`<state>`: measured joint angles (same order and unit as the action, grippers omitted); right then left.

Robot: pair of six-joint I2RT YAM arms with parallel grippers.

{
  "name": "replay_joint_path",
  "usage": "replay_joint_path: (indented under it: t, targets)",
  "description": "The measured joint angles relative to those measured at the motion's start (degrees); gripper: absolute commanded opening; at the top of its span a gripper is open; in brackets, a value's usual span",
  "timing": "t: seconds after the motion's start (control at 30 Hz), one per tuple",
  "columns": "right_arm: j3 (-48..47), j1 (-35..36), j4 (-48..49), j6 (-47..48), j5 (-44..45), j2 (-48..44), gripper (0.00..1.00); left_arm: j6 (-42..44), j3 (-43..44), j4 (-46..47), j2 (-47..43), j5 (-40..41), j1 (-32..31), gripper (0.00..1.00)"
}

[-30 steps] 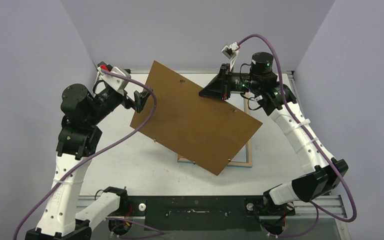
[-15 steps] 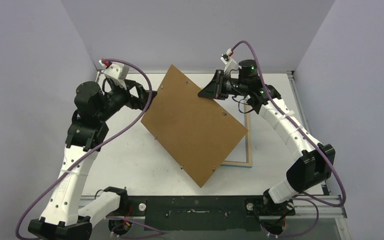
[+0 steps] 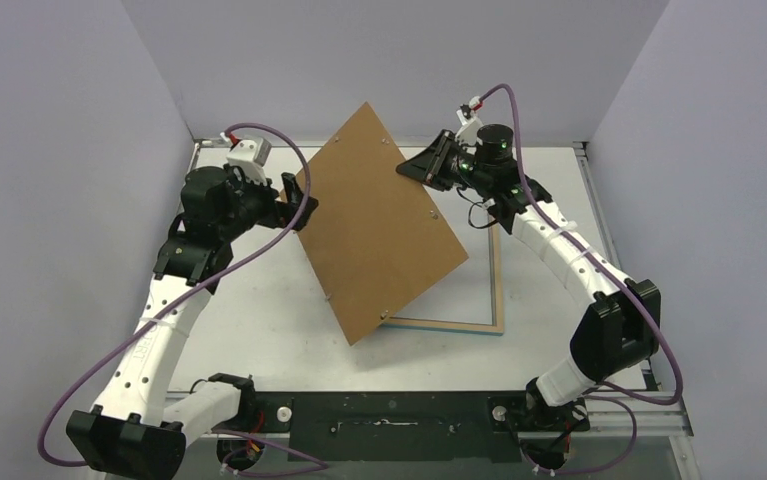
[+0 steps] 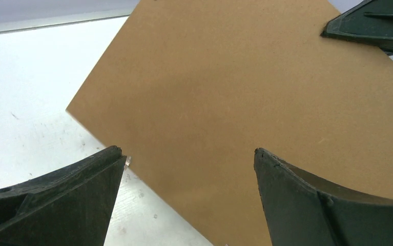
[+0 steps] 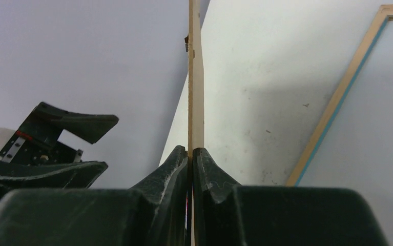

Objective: Put the photo into the frame

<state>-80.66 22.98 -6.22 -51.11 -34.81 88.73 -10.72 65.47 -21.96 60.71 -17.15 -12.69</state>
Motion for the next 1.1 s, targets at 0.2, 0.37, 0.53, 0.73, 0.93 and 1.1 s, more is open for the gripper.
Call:
replay_joint_path:
  t: [0.2, 0.37, 0.53, 0.73, 0.93, 1.1]
  targets:
    - [4.33, -2.45, 2.75, -3.32, 4.31, 0.00, 0.00, -2.10, 3.54, -3.96, 4.11, 1.25, 0.04, 0.97]
    - [9.14, -6.43, 6.71, -6.05, 6.80, -1.05, 0.00, -4.50, 2.64, -5.95, 7.43, 1.51, 0.39, 0.96]
    - [15.98, -10.56, 5.55, -5.46, 10.64, -5.90, 0.00, -7.23, -0.44, -5.92, 11.41, -1.16, 1.18, 0.94]
    - [19.69, -16.28, 3.50, -3.26, 11.52, -13.44, 0.00, -8.13, -0.48, -5.40, 21.55, -4.26, 1.18, 0.91]
    - [21.24, -18.45, 4.59, -3.39, 12.87, -15.89, 0.00, -8.85, -0.46, -2.60, 28.61, -7.19, 1.16, 0.87]
    - [23.67, -18.38, 5.62, -3.96, 13.49, -15.87, 0.00, -9.88, 1.27, -0.04, 33.99, -8.68, 1.09, 0.77]
